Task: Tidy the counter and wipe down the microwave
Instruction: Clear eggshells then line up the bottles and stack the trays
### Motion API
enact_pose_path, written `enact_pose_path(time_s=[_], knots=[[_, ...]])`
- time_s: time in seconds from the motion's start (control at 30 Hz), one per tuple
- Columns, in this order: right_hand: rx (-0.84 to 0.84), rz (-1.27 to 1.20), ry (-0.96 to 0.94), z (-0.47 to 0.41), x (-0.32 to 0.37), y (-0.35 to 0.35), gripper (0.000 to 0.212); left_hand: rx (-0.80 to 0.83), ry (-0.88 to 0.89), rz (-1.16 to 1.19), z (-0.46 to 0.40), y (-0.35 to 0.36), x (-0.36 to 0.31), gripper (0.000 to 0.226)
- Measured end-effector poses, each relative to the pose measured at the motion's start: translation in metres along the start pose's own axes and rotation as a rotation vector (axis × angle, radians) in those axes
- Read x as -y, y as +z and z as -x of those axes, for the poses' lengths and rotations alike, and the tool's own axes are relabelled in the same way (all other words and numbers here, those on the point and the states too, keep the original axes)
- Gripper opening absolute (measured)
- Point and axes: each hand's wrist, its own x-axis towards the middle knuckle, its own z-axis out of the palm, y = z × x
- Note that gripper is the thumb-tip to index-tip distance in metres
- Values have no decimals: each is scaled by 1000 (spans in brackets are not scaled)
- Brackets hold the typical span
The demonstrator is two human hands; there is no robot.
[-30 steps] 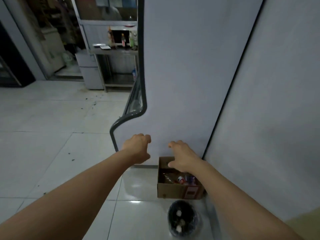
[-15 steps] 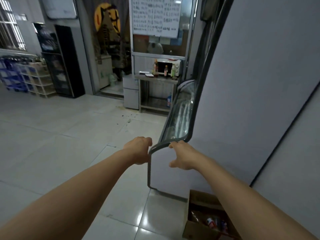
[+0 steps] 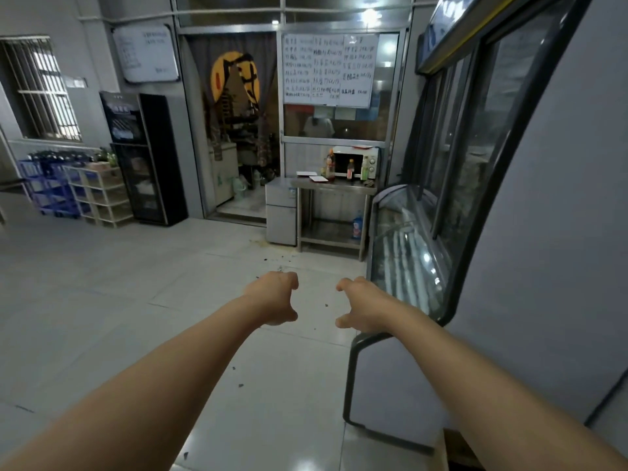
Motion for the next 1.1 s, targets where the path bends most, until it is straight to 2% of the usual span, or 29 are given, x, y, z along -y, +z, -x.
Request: enact_pose_path(time_s=[0.33,0.8,1.1], knots=[[21,-12,-3,-117,23,9,75,-7,-24,31,-84,-6,67,58],[42,19,-51,-336,6,-28,75,24,-136,63,-276,-14,142,58],[39,42,-23,-469,-2,-37,75,27,-82,82,-411,-11,204,58]])
